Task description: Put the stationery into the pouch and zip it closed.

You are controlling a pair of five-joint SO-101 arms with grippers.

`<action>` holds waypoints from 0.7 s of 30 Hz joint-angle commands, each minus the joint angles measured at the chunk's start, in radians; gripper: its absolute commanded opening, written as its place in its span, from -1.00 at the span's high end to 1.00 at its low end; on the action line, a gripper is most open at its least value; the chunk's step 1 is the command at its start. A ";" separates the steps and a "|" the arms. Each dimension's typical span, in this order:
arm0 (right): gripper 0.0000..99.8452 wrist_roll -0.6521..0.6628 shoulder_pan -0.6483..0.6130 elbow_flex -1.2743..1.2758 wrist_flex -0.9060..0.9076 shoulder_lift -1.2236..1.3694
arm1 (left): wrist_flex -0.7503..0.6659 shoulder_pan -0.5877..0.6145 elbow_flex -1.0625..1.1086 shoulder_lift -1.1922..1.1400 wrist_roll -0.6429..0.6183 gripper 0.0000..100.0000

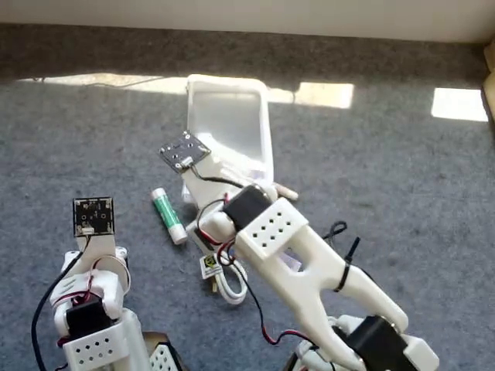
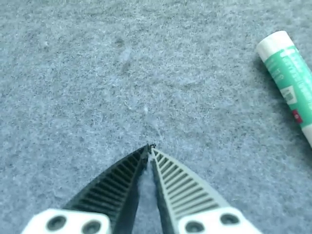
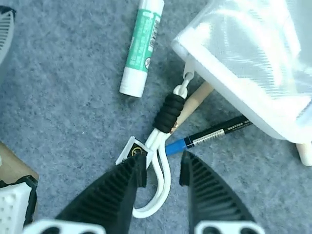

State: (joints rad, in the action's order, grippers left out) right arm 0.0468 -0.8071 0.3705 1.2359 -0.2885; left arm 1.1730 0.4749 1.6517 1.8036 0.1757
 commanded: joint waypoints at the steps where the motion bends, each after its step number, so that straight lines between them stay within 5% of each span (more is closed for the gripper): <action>1: 0.73 -0.012 -0.030 -0.108 -0.027 0.048 | -0.018 0.012 -0.012 0.012 -0.005 0.99; 21: 0.73 -0.011 -0.012 -0.128 -0.206 0.364 | -0.018 0.012 -0.010 0.012 -0.005 0.99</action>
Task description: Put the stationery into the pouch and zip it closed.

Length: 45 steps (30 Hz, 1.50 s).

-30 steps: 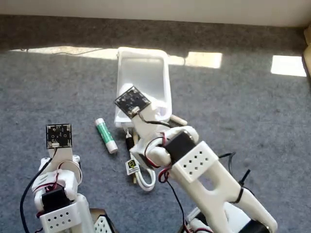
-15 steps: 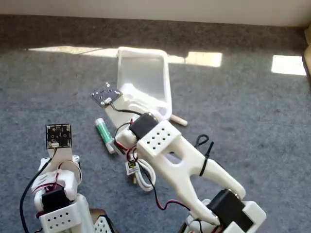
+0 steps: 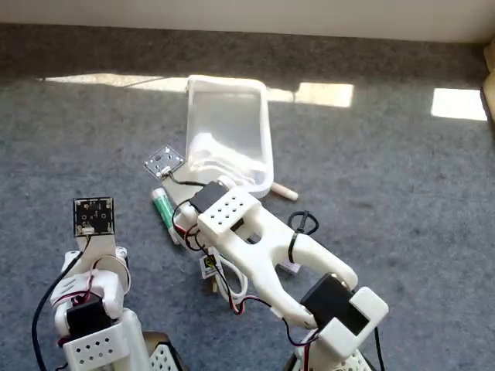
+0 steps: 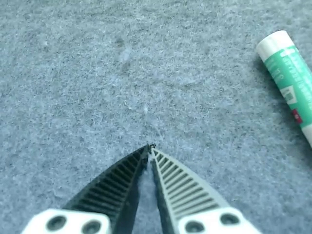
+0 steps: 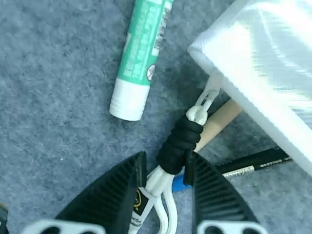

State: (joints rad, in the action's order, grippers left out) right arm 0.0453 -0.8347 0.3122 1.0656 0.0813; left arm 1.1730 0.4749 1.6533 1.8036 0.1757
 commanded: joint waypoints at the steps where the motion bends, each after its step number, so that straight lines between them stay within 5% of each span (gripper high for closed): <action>1: 0.73 -0.009 0.024 -0.070 -0.044 0.001 | -0.018 0.012 -0.012 0.012 -0.005 0.99; 23: 0.73 -0.011 0.030 -0.059 -0.170 0.019 | -0.018 0.012 -0.012 0.012 -0.005 0.99; 40: 0.73 -0.011 0.030 -0.104 -0.094 0.168 | -0.018 0.012 -0.010 0.012 -0.005 0.99; 45: 0.90 -0.011 0.030 -0.104 -0.094 0.168 | -0.018 0.012 -0.010 0.012 -0.005 0.99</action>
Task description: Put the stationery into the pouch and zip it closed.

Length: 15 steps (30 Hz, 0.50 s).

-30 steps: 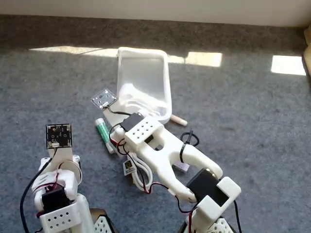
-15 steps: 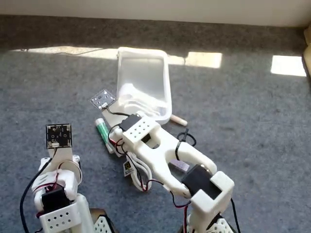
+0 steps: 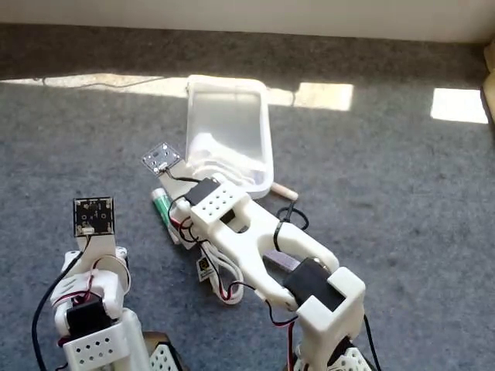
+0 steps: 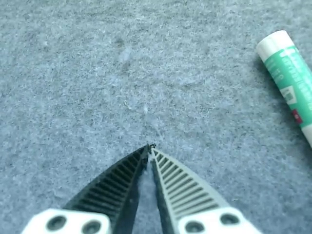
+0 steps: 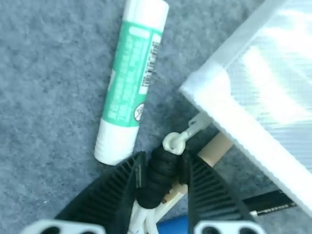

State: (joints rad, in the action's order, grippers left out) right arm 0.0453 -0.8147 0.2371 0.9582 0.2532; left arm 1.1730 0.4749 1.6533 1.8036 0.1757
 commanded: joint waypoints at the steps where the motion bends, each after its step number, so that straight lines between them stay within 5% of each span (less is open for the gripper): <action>1: 0.94 -0.011 0.010 -0.028 0.013 -0.004 | -0.018 0.012 -0.010 0.012 -0.005 0.99; 15: 0.99 -0.002 0.045 -0.028 0.113 -0.191 | -0.018 0.005 -0.021 0.012 -0.005 0.99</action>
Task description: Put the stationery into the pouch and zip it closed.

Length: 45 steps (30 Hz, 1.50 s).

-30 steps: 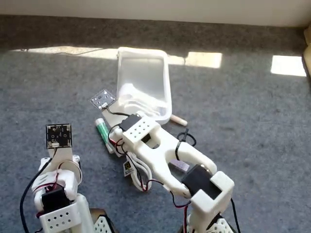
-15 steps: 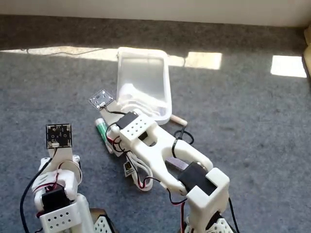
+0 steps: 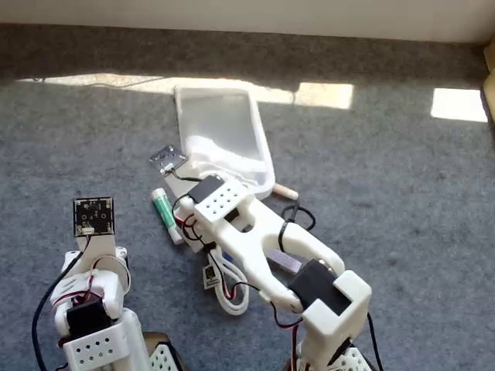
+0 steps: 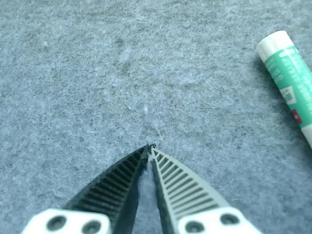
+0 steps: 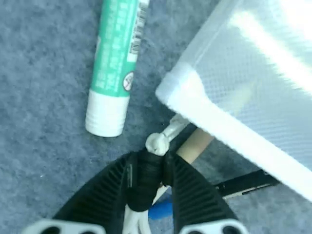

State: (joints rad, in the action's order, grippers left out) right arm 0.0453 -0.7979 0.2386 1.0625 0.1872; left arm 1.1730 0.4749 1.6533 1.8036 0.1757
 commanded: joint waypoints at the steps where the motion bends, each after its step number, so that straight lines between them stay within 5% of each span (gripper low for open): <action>1: 0.99 -0.002 0.030 -0.030 0.008 -0.150 | -0.018 0.005 -0.025 0.012 -0.005 0.99; 9: 0.99 -0.002 0.038 0.015 0.031 -0.292 | -0.021 0.004 -0.116 0.012 -0.012 0.97; 17: 0.99 -0.002 0.042 0.079 0.031 -0.427 | -0.061 -0.070 -0.110 0.012 -0.242 0.44; 36: 0.99 -0.002 0.042 0.275 0.030 -0.705 | -0.086 -0.386 -0.232 0.012 -0.390 0.44; 45: 0.99 -0.003 0.038 0.289 0.030 -0.733 | -0.276 -0.398 -0.131 0.012 -0.388 0.44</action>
State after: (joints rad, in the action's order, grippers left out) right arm 0.0453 -0.7779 0.5301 1.0871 -0.4925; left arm 0.9828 0.0959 1.5044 1.8067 -0.2002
